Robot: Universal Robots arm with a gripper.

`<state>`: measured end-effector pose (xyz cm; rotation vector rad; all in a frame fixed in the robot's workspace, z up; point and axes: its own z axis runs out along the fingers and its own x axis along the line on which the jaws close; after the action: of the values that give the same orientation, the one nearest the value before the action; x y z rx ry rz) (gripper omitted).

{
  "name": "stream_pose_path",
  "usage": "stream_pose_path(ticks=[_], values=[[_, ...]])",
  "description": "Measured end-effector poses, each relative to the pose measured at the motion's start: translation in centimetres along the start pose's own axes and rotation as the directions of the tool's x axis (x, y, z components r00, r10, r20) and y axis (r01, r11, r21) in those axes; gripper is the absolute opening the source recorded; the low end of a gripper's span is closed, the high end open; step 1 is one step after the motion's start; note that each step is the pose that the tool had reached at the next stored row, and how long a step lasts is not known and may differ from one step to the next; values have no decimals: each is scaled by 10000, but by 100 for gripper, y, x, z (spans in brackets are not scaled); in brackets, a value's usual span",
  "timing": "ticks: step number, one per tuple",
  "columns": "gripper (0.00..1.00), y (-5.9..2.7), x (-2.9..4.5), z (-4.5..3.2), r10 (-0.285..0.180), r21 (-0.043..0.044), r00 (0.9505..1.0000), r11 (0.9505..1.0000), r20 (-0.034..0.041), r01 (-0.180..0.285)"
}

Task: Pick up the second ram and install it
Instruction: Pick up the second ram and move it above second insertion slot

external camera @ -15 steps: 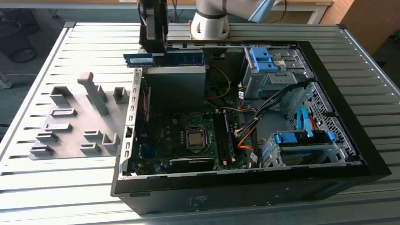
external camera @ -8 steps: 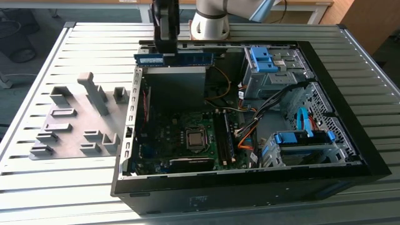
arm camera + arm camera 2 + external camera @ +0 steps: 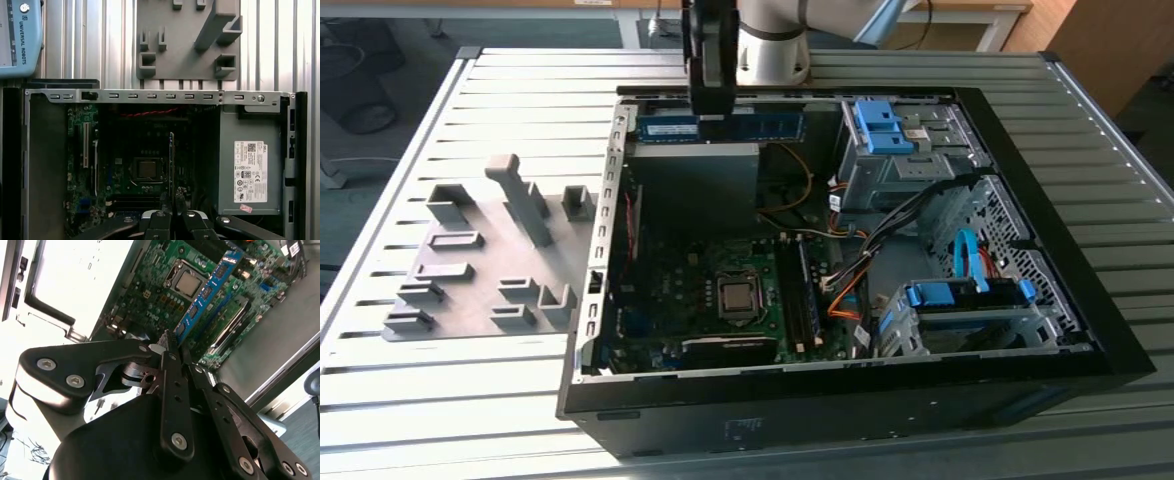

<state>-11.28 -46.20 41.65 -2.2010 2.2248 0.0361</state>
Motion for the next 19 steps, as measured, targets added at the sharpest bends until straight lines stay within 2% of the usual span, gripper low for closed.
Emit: stream_pose_path(ticks=[7, 19], values=[[14, -127, -1, 10, 0, 1, 10000, 10000, 1, 0], [14, -131, -1, 10, 0, 0, 10000, 10000, 0, 0]])
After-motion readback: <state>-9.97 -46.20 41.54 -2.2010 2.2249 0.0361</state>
